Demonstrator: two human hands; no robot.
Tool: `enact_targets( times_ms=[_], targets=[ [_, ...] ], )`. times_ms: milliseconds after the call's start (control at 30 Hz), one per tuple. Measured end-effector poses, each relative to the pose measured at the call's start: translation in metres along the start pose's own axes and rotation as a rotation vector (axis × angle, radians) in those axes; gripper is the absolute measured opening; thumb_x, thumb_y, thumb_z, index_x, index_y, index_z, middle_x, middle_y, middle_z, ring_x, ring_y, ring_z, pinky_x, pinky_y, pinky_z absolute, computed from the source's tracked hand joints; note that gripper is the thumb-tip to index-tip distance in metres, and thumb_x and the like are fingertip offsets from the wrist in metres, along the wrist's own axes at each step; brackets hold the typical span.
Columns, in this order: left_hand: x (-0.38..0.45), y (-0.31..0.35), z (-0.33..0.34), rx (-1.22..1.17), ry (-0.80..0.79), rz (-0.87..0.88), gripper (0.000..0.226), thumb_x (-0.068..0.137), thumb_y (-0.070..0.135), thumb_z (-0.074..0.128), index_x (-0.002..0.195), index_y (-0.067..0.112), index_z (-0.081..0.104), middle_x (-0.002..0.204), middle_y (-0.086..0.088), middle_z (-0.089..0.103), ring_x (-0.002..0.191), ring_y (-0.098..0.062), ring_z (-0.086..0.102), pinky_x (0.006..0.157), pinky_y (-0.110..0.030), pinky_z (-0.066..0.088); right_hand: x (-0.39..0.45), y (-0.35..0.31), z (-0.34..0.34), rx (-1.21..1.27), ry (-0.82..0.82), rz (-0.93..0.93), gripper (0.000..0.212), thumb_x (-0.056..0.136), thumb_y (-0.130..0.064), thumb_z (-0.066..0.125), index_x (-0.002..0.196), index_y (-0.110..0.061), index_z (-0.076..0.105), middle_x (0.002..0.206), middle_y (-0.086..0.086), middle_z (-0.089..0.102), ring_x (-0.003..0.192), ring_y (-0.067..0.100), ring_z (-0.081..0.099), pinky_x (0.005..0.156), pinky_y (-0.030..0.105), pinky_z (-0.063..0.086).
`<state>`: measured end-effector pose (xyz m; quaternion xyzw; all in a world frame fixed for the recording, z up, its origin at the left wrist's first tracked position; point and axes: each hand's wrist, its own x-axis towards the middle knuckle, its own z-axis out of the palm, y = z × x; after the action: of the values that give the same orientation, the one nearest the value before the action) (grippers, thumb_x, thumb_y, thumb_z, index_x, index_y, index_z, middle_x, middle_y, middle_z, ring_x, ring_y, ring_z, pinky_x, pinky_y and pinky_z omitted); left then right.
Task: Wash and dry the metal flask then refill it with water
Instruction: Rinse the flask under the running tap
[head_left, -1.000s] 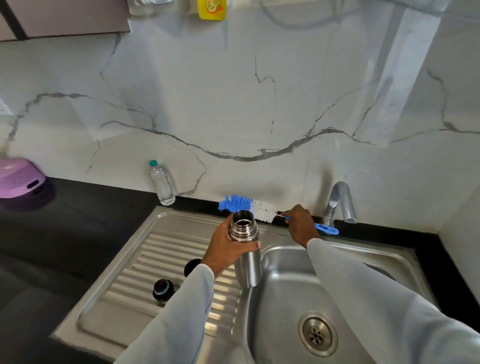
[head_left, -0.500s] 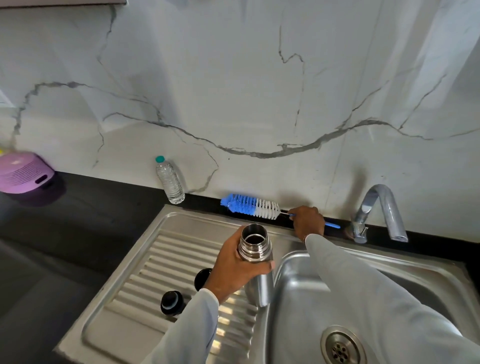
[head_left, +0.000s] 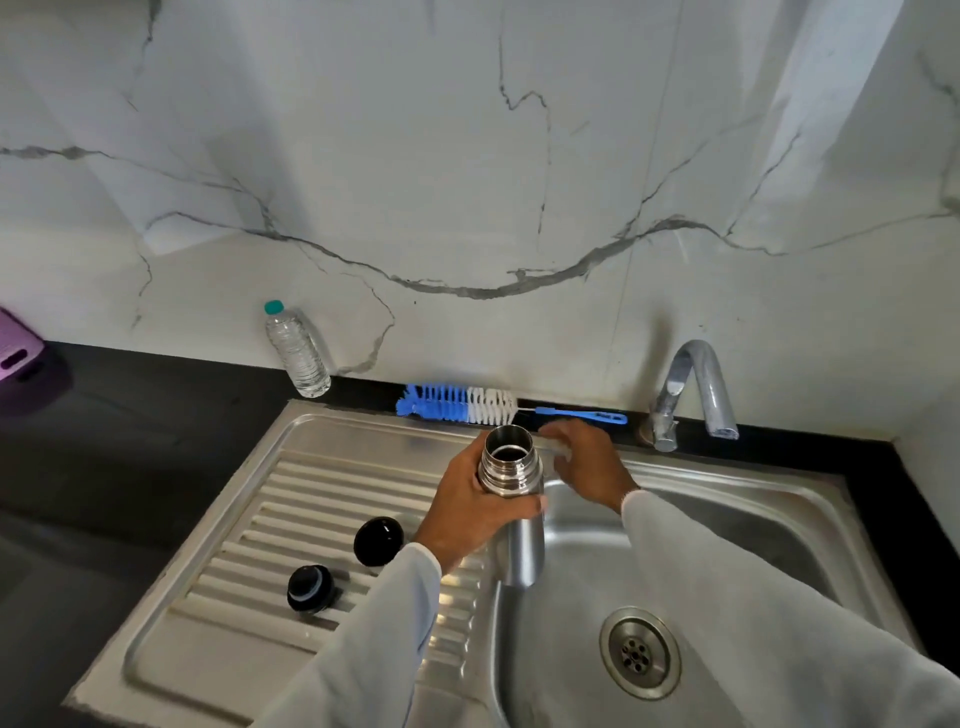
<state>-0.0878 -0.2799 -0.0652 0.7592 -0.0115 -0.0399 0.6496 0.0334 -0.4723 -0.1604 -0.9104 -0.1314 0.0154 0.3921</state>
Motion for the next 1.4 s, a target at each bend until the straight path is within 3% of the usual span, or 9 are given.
enact_targets(
  times_ms=[100,167,300,433,600,700,833,1100,1400],
  targets=[
    [0.003,-0.004,0.016,-0.02,-0.005,-0.012,0.05,0.068,-0.005,0.088,0.108,0.016,0.067,0.092,0.005,0.077,0.083,-0.007,0.071,0.075,-0.017,0.053,-0.061,-0.006,-0.026,0.163,-0.43,0.056,0.076,0.074,0.001,0.077,0.136,-0.032,0.047,0.127,-0.004,0.06,0.115,0.015,0.06,0.094,0.024,0.052],
    [0.005,-0.007,0.033,-0.034,-0.02,-0.014,0.05,0.066,-0.002,0.09,0.108,0.014,0.068,0.095,0.001,0.078,0.086,-0.012,0.072,0.078,-0.023,0.055,-0.098,-0.01,-0.039,0.173,-0.561,0.099,0.094,0.07,-0.014,0.088,0.144,-0.037,0.035,0.131,-0.015,0.055,0.12,0.004,0.054,0.101,0.023,0.046],
    [0.005,-0.011,0.073,-0.132,-0.07,-0.036,0.05,0.064,0.001,0.089,0.108,0.012,0.068,0.092,-0.001,0.077,0.086,-0.017,0.071,0.081,-0.032,0.057,-0.15,-0.022,-0.052,0.332,-0.307,0.138,0.087,0.063,-0.046,0.094,0.131,-0.051,0.039,0.124,-0.023,0.061,0.11,-0.005,0.061,0.091,0.014,0.048],
    [0.001,-0.013,0.109,-0.22,-0.102,-0.106,0.057,0.055,0.02,0.091,0.107,0.013,0.069,0.096,-0.004,0.078,0.092,-0.023,0.073,0.087,-0.039,0.059,-0.175,-0.01,-0.065,0.234,-0.107,0.119,0.08,0.066,-0.062,0.086,0.131,-0.044,0.043,0.118,-0.019,0.066,0.102,-0.003,0.066,0.087,0.024,0.057],
    [-0.004,-0.025,0.118,-0.053,-0.167,-0.242,0.048,0.068,0.028,0.095,0.11,0.022,0.073,0.105,0.005,0.078,0.105,-0.017,0.073,0.096,-0.031,0.056,-0.198,0.013,-0.102,-0.225,-0.113,0.187,0.087,0.066,-0.069,0.075,0.142,-0.039,0.042,0.121,-0.009,0.068,0.098,0.013,0.067,0.087,0.031,0.056],
    [-0.007,-0.038,0.109,0.162,-0.164,-0.372,0.086,0.055,0.051,0.097,0.128,0.021,0.064,0.131,0.009,0.065,0.123,-0.018,0.061,0.101,-0.029,0.047,-0.208,0.02,-0.122,-0.505,-0.155,0.216,0.085,0.063,-0.078,0.064,0.137,-0.042,0.046,0.119,-0.012,0.069,0.097,0.013,0.065,0.085,0.031,0.053],
    [-0.008,-0.053,0.103,0.357,-0.09,-0.461,0.108,0.061,0.044,0.097,0.148,0.01,0.044,0.148,-0.007,0.051,0.134,-0.027,0.052,0.108,-0.036,0.044,-0.211,0.024,-0.133,-0.778,-0.29,0.255,0.081,0.061,-0.083,0.06,0.127,-0.036,0.056,0.105,-0.01,0.07,0.09,0.015,0.064,0.074,0.027,0.047],
    [-0.014,-0.066,0.104,0.6,-0.103,-0.396,0.08,0.076,0.038,0.089,0.14,0.008,0.052,0.139,-0.009,0.058,0.127,-0.029,0.057,0.106,-0.036,0.046,-0.205,0.024,-0.129,-0.782,-0.511,0.463,0.064,0.052,-0.08,0.063,0.089,-0.028,0.067,0.075,-0.009,0.07,0.071,0.013,0.066,0.076,0.031,0.056],
    [0.0,-0.071,0.102,0.696,-0.126,-0.325,0.045,0.085,0.035,0.082,0.117,0.011,0.063,0.121,-0.007,0.064,0.108,-0.025,0.062,0.091,-0.031,0.047,-0.19,0.016,-0.13,-0.57,-0.57,0.635,0.064,0.056,-0.077,0.068,0.088,-0.023,0.067,0.085,-0.001,0.072,0.078,0.017,0.069,0.075,0.029,0.054]
  ],
)
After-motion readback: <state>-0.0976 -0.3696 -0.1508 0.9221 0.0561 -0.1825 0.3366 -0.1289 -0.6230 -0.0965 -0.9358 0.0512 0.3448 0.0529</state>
